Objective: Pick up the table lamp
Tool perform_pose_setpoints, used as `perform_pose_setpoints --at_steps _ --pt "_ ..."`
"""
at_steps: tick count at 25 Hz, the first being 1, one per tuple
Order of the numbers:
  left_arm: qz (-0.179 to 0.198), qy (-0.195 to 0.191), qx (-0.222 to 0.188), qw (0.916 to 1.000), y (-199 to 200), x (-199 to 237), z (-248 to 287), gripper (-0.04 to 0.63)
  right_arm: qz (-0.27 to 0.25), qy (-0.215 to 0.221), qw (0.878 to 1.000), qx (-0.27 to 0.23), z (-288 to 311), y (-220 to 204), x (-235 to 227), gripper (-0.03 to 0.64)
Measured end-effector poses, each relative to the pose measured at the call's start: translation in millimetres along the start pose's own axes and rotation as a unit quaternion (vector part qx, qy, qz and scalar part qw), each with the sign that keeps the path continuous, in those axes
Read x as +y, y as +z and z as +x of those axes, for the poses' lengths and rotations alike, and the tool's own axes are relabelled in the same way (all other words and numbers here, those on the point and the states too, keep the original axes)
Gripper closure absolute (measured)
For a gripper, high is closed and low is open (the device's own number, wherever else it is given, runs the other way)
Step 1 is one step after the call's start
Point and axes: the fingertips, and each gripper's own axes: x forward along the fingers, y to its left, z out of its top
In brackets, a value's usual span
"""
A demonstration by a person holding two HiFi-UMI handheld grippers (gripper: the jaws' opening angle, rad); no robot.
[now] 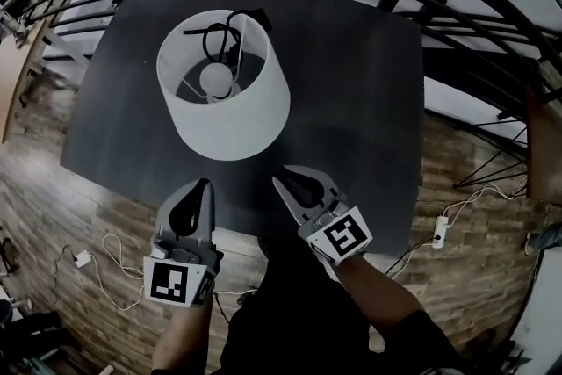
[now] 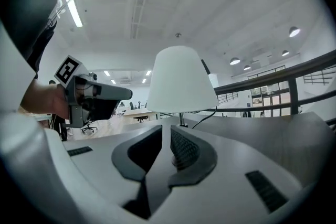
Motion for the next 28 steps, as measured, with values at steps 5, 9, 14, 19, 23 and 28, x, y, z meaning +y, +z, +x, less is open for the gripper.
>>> perform_pose_setpoints --at_steps 5,9,14,19,23,28 --pt "0.006 0.004 -0.008 0.9999 -7 6 32 0.591 -0.002 0.006 1.000 0.001 30 -28 -21 0.511" --pt "-0.001 0.002 -0.025 0.9997 -6 9 41 0.591 0.013 -0.004 1.000 0.001 57 -51 -29 0.425" --pt "0.001 0.007 -0.010 0.9999 -19 16 46 0.591 0.006 -0.027 1.000 0.000 84 -67 -42 0.352" --pt "-0.006 0.017 -0.018 0.9997 -28 36 39 0.591 -0.009 -0.036 0.999 -0.010 105 -70 -38 0.333" --pt "-0.022 0.034 -0.018 0.9990 -32 57 35 0.591 -0.027 -0.042 0.999 -0.008 121 -71 -39 0.316" --pt "-0.029 0.051 -0.021 0.9981 -40 71 26 0.591 -0.026 -0.058 0.998 -0.018 133 -68 -45 0.291"
